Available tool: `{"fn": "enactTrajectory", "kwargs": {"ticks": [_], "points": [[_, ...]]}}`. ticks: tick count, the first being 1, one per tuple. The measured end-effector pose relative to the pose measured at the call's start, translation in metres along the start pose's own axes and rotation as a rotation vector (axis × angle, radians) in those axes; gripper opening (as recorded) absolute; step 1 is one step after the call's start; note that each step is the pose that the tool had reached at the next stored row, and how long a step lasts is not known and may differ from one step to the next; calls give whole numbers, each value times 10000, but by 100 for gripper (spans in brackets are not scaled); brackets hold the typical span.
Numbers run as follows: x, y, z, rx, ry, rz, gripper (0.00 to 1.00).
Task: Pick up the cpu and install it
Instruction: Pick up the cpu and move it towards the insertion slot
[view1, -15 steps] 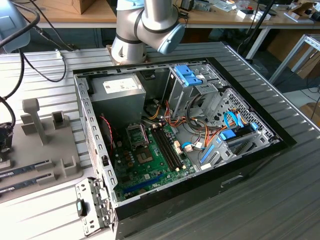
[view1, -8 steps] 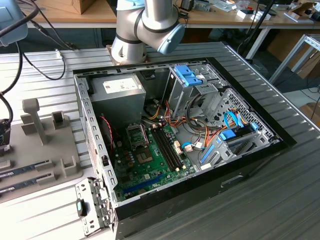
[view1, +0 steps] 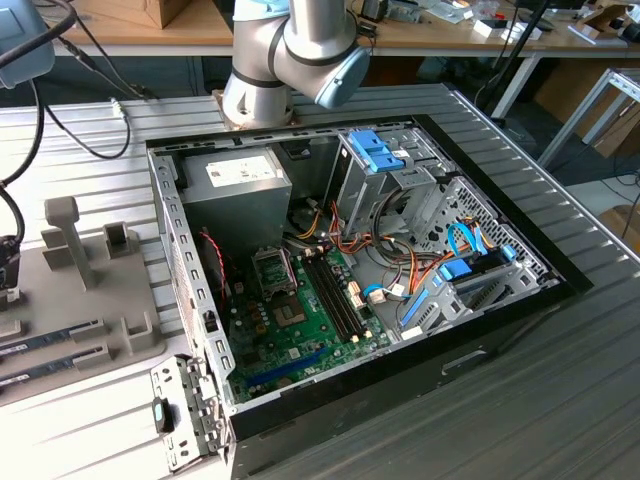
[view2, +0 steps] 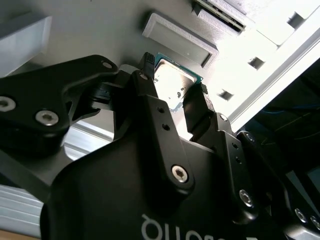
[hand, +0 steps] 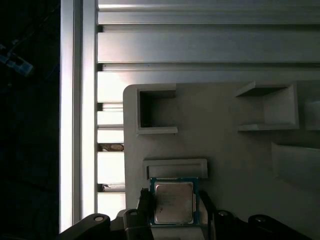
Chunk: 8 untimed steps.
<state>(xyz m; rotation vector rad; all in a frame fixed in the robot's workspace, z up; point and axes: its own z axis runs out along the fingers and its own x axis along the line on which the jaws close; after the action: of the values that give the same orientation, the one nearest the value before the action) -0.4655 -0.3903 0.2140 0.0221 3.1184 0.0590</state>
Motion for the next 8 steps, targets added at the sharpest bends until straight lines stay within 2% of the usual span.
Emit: {"fn": "enactTrajectory", "kwargs": {"ticks": [8], "points": [[-1,1,-28,0,0,0,47]]}}
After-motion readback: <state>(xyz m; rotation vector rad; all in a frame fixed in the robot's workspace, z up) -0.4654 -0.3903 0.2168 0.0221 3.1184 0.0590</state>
